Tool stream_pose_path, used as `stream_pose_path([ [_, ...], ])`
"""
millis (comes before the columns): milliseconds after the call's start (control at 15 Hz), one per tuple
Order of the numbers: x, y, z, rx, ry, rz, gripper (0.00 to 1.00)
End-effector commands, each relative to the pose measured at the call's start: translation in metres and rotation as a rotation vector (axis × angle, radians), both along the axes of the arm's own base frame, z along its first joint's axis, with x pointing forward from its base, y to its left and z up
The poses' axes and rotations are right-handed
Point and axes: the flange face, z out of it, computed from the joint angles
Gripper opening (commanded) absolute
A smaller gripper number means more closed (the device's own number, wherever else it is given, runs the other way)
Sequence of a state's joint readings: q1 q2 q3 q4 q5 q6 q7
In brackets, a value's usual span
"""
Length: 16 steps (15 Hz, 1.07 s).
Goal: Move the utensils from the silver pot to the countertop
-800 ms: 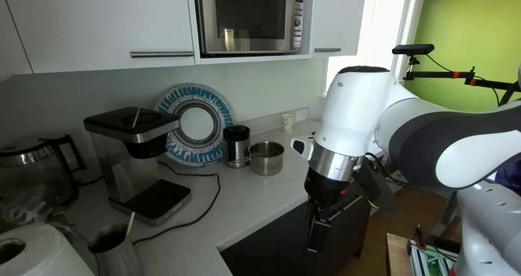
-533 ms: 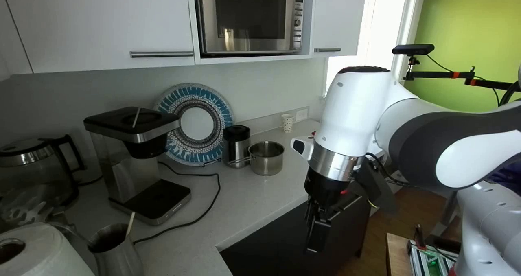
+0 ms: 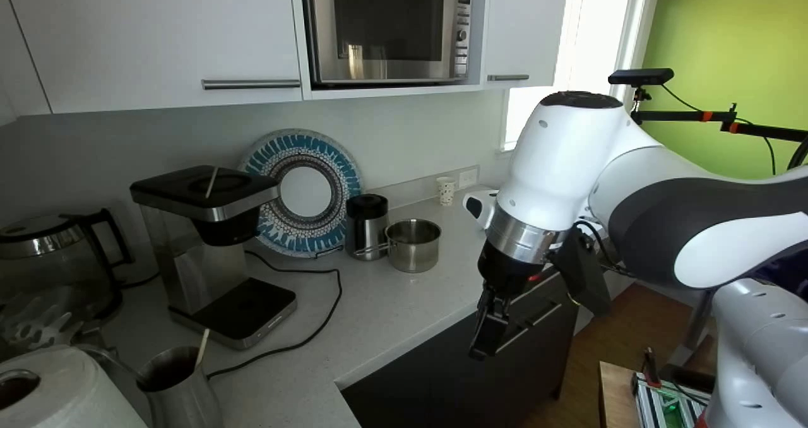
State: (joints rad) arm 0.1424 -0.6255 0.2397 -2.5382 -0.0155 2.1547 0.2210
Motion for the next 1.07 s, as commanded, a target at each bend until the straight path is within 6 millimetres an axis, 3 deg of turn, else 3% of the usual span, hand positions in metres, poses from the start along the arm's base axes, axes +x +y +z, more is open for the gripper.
stream_pose_path([
  [0,-0.038,-0.066,0.000,-0.048,-0.108,-0.148,1.00],
  [200,-0.064,-0.114,-0.003,0.050,-0.172,-0.258,1.00],
  [267,-0.066,-0.114,0.002,0.079,-0.226,-0.238,1.00],
  [333,-0.044,-0.106,0.006,0.030,-0.142,-0.231,1.00],
  [533,-0.060,-0.115,0.013,0.059,-0.215,-0.240,1.00],
  [1000,-0.061,-0.115,0.015,0.061,-0.221,-0.240,1.00],
])
